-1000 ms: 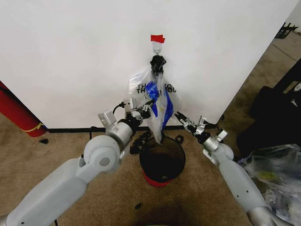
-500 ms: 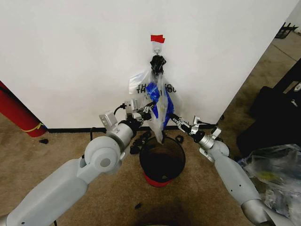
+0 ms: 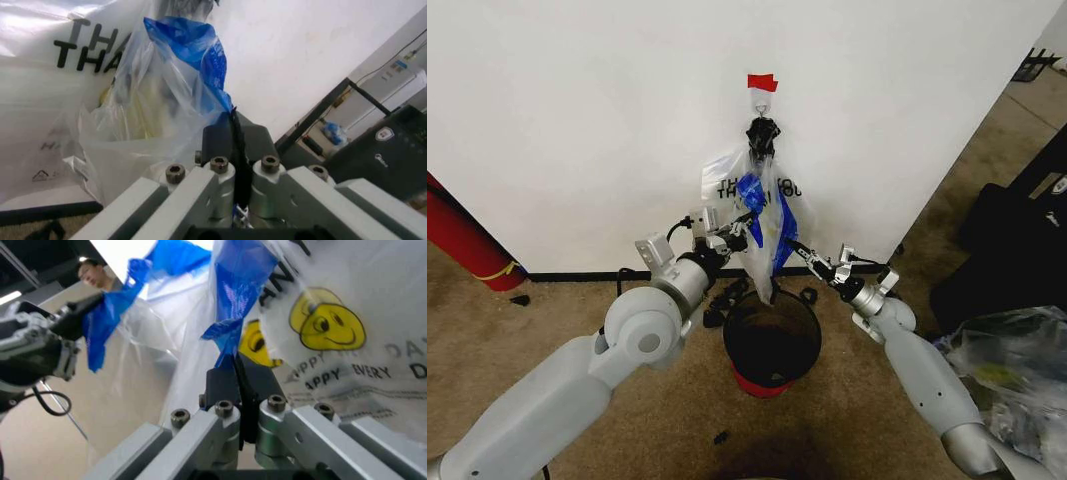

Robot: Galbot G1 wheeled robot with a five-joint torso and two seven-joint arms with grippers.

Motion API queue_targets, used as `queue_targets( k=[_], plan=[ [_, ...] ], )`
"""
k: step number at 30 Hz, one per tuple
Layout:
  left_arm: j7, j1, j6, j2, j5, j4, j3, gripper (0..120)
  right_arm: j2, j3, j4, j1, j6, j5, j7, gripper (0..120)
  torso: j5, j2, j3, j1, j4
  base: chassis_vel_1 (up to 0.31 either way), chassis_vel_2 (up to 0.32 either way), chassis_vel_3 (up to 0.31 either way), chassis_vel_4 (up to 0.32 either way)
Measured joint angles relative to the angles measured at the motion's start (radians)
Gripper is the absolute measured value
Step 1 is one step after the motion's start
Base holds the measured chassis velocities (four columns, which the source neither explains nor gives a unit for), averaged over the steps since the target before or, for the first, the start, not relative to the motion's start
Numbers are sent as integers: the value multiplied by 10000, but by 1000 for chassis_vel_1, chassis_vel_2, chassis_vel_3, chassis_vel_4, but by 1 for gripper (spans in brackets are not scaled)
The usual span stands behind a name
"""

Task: Pick up the garbage bag from the wall and place it over the trash bin.

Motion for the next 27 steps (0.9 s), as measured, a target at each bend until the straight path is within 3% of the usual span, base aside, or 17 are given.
queue_targets(
  k=[9,17,21,27],
  plan=[
    [0,610,-16,93,17,-282,-502,0,-536,583,1668,-1137,-28,573,315,0,1,0,0,0,-1,0,0,0,0],
    [62,1578,-63,265,24,-825,-1266,0,-1063,1302,3721,-2562,186,2028,1834,0,0,0,-1,-1,0,0,0,0,0],
    [62,2162,-89,242,134,-1285,-1628,0,-1380,1723,5241,-3435,480,1919,2840,0,0,1,-2,-1,-3,0,0,0,0],
    [176,3463,-151,259,496,-1977,-2262,0,-1595,2236,6280,-4633,920,1202,3123,0,-1,1,-2,-1,0,0,0,0,0]
  ],
)
